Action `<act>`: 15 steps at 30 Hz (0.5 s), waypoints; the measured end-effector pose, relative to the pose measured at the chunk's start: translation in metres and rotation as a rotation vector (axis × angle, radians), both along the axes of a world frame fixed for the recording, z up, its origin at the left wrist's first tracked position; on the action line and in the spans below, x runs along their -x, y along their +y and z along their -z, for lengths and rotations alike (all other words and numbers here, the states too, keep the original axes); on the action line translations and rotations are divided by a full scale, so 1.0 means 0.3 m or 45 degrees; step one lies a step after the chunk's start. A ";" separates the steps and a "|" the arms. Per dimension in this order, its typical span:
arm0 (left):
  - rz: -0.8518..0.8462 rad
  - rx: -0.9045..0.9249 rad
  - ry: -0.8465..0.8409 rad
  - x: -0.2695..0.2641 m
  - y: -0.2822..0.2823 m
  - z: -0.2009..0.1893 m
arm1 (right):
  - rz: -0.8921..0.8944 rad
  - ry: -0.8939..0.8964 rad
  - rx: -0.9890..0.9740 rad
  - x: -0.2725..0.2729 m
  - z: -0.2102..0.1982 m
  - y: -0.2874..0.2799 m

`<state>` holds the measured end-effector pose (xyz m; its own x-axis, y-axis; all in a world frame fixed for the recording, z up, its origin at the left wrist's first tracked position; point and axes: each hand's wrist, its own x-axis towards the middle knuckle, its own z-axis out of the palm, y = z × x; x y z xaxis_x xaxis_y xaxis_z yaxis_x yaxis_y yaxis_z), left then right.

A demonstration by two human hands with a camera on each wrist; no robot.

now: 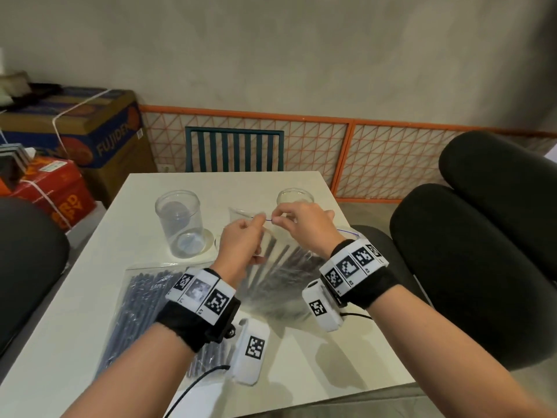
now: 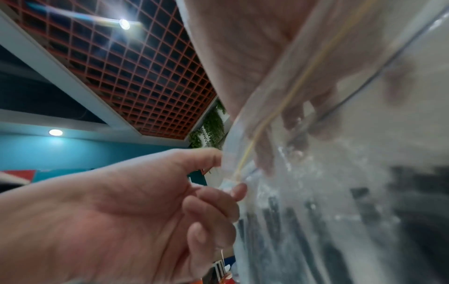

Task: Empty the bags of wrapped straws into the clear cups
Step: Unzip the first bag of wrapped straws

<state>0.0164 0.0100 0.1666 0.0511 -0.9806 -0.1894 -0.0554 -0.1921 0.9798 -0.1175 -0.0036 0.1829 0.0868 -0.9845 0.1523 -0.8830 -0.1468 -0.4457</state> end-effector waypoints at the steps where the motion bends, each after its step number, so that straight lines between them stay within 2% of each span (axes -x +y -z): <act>1: -0.023 0.034 -0.061 -0.016 -0.016 -0.003 | 0.006 0.016 -0.004 -0.004 0.000 -0.002; 4: -0.002 0.073 -0.182 -0.070 -0.028 -0.007 | 0.095 -0.023 -0.017 0.016 0.000 -0.021; 8: 0.310 -0.123 -0.302 -0.121 0.034 -0.003 | 0.247 -0.059 -0.055 0.065 -0.002 -0.047; 10: 0.354 -0.173 -0.376 -0.134 0.041 -0.009 | 0.201 -0.002 -0.081 0.061 0.000 -0.045; 12: 0.284 -0.091 -0.455 -0.135 0.021 -0.027 | 0.137 0.010 -0.079 0.048 0.001 -0.036; 15: 0.422 0.050 -0.689 -0.104 -0.023 -0.056 | 0.000 0.006 -0.132 0.026 -0.010 -0.024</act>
